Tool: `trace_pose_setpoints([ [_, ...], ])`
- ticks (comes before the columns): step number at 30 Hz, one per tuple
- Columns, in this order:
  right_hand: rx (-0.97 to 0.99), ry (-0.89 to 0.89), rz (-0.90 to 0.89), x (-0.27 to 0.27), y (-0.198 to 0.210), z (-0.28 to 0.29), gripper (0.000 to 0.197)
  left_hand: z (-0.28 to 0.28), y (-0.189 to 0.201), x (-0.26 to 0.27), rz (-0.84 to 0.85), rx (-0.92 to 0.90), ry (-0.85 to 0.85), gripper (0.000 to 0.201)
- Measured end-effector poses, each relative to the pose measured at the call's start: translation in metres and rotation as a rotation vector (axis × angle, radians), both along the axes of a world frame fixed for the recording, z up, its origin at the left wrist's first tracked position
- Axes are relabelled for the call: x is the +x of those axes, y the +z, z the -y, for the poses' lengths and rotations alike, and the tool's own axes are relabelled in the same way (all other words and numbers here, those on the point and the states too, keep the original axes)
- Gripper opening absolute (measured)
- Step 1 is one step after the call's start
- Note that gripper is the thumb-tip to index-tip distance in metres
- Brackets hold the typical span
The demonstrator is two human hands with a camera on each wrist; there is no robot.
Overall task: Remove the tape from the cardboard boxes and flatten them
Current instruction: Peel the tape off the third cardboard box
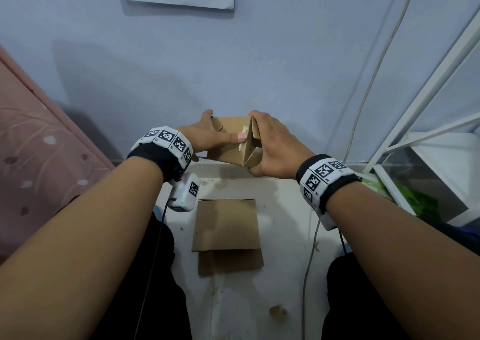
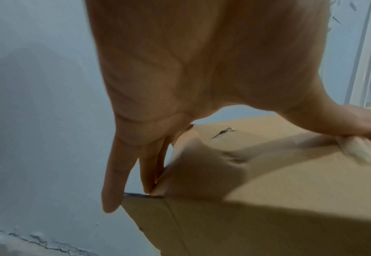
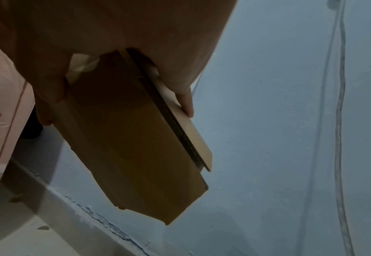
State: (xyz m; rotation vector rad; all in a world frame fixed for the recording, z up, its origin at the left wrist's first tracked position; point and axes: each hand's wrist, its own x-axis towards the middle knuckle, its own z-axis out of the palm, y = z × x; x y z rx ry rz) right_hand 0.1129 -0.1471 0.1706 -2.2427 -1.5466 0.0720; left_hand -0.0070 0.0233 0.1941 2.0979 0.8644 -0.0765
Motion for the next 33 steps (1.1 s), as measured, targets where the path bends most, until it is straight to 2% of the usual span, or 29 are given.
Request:
trace_pose_setpoints([
  [2,0.033,0.008,-0.010,0.001,-0.002,-0.002,0.101,0.001,0.002,0.000,0.026,-0.014,0.014,0.155],
  [9,0.054,0.002,0.008,0.007,-0.003,-0.004,0.100,0.000,-0.004,0.007,0.088,-0.067,0.040,0.126],
  [14,0.013,0.016,0.017,0.010,-0.002,0.002,0.101,0.004,-0.005,0.004,0.053,-0.075,0.010,0.156],
  [20,0.026,0.026,-0.010,0.012,-0.002,0.007,0.100,0.007,-0.004,0.007,0.100,-0.034,-0.021,0.154],
  [25,0.041,0.046,-0.033,0.016,-0.006,0.009,0.100,0.001,-0.010,0.011,0.095,-0.022,-0.016,0.126],
  [27,0.049,0.055,-0.037,0.018,-0.010,0.009,0.095,0.003,-0.007,0.009,0.065,-0.018,-0.031,0.131],
  [30,0.047,0.065,-0.048,0.021,-0.014,0.009,0.088,0.009,-0.002,0.005,0.038,0.022,-0.045,0.148],
  [33,0.035,0.054,-0.045,0.021,-0.014,0.010,0.090,0.009,-0.003,0.004,0.035,0.047,-0.059,0.149],
])
